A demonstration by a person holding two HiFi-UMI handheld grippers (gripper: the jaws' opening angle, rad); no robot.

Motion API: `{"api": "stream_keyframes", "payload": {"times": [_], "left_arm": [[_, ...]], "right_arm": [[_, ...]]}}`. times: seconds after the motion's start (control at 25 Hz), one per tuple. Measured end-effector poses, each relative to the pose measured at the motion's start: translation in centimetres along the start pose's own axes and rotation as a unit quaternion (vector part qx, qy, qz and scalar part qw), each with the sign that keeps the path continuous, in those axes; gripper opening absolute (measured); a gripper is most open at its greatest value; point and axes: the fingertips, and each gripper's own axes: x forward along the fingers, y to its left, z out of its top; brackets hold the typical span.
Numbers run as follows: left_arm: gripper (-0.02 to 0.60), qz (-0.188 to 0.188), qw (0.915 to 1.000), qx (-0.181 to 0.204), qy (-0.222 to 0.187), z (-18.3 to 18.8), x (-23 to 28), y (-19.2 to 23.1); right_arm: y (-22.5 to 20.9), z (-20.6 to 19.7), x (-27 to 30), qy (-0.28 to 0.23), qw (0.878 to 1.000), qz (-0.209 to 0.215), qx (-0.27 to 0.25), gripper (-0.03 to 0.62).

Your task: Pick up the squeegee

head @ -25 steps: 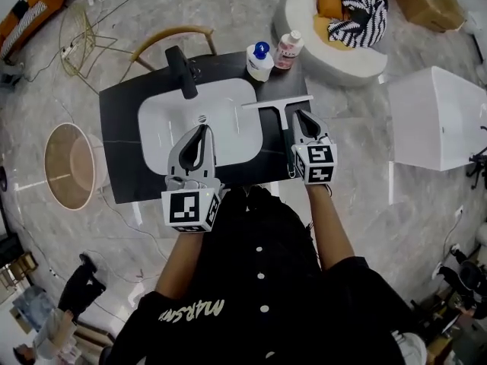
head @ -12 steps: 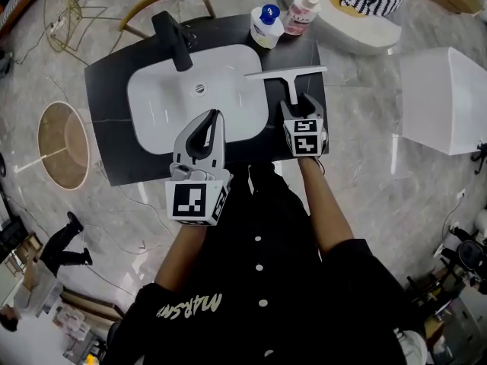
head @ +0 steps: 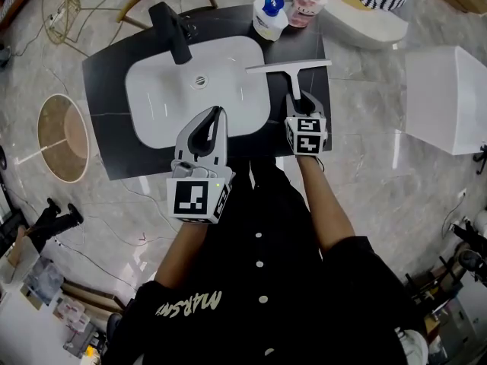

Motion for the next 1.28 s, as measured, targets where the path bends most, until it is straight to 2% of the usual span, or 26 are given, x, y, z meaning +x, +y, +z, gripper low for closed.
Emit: {"api": "stream_keyframes", "payload": {"times": [0.24, 0.4, 0.52, 0.68, 0.96, 1.28], "left_arm": [[0.021, 0.006, 1.0, 0.003, -0.007, 1.1, 0.1, 0.1], [0.021, 0.006, 0.9997, 0.011, -0.021, 2.7, 0.1, -0.2], [0.021, 0.005, 0.9992, 0.019, -0.035, 4.1, 0.2, -0.4], [0.021, 0.004, 0.998, 0.032, -0.055, 6.3, 0.1, -0.8], [0.021, 0.004, 0.9942, 0.05, -0.095, 10.2, -0.9, -1.2], [0.021, 0.026, 0.9877, 0.061, -0.141, 14.3, -2.4, 0.3]], "right_arm": [[-0.7, 1.2, -0.3, 0.0, 0.999, -0.009, -0.032, 0.084], [-1.6, 2.7, -1.5, -0.013, 1.0, -0.017, -0.016, 0.084], [-2.1, 5.0, -3.0, -0.037, 0.999, -0.022, -0.014, 0.084], [-2.9, 9.7, -6.6, -0.096, 0.995, -0.029, -0.019, 0.084], [-3.0, 19.1, -13.7, -0.212, 0.976, -0.032, -0.026, 0.084], [-1.6, 26.8, -19.9, -0.314, 0.948, -0.033, -0.048, 0.084]]}}
